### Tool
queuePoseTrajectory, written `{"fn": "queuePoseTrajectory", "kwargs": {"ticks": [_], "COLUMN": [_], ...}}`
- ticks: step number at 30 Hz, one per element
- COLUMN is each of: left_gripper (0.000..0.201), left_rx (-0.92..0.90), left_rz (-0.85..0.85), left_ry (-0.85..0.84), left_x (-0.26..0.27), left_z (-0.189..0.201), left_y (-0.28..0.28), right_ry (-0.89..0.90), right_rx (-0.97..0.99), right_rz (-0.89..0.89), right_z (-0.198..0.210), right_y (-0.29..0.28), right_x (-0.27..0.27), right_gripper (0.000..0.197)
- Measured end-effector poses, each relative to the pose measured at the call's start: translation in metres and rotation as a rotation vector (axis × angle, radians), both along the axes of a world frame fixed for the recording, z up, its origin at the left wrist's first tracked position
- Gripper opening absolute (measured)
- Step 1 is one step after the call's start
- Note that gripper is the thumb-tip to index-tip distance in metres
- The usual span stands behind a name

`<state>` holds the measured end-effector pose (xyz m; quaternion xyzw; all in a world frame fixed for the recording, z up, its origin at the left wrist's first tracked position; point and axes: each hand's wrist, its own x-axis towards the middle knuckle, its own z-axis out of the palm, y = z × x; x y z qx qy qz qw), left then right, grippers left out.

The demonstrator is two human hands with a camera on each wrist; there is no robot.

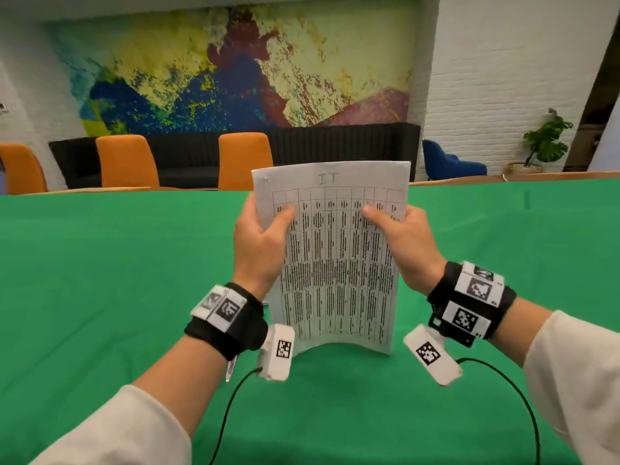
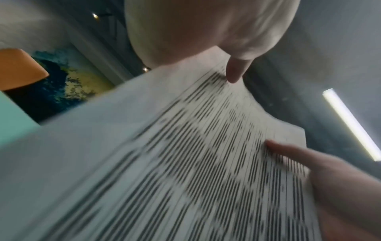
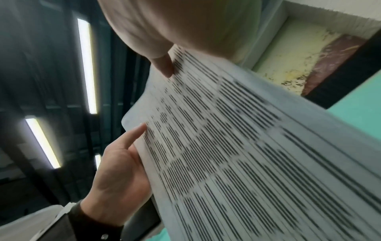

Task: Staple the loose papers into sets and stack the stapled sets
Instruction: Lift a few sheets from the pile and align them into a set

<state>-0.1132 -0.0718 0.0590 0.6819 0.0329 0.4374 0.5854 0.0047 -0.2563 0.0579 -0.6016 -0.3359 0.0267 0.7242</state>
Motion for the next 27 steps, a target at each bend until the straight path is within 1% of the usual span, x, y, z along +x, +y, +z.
{"fn": "queuePoseTrajectory", "kwargs": {"ticks": [2, 3, 8, 13, 19, 23, 25, 27], "left_gripper": [0.031, 0.030, 0.023, 0.029, 0.027, 0.024, 0.026, 0.026], "left_rx": [-0.025, -0.040, -0.068, -0.047, -0.061, -0.057, -0.027, 0.059], "left_rz": [-0.016, -0.016, -0.019, -0.004, -0.027, -0.016, -0.048, -0.084], "left_ry": [0.054, 0.055, 0.023, 0.160, 0.124, 0.244, 0.312, 0.446], "left_x": [-0.003, -0.002, -0.001, -0.003, -0.002, -0.004, -0.006, -0.013], "left_z": [-0.018, -0.021, -0.013, -0.042, -0.036, -0.057, -0.053, -0.040], "left_y": [-0.002, -0.002, 0.002, -0.002, 0.001, 0.003, 0.007, 0.016], "right_ry": [0.021, 0.017, -0.017, 0.009, -0.022, 0.018, 0.058, 0.078], "right_rx": [-0.029, -0.029, 0.010, -0.111, -0.128, -0.276, -0.281, -0.289], "right_rz": [-0.004, 0.000, 0.051, -0.006, 0.019, -0.007, 0.020, 0.061], "right_z": [-0.011, -0.011, 0.001, -0.034, -0.027, -0.041, -0.039, -0.035], "right_y": [0.001, 0.001, -0.004, -0.002, -0.004, -0.007, -0.012, -0.019], "right_x": [-0.002, -0.003, -0.002, 0.001, 0.004, 0.005, 0.008, 0.007], "right_gripper": [0.022, 0.023, 0.018, 0.020, 0.019, 0.014, 0.015, 0.016]}}
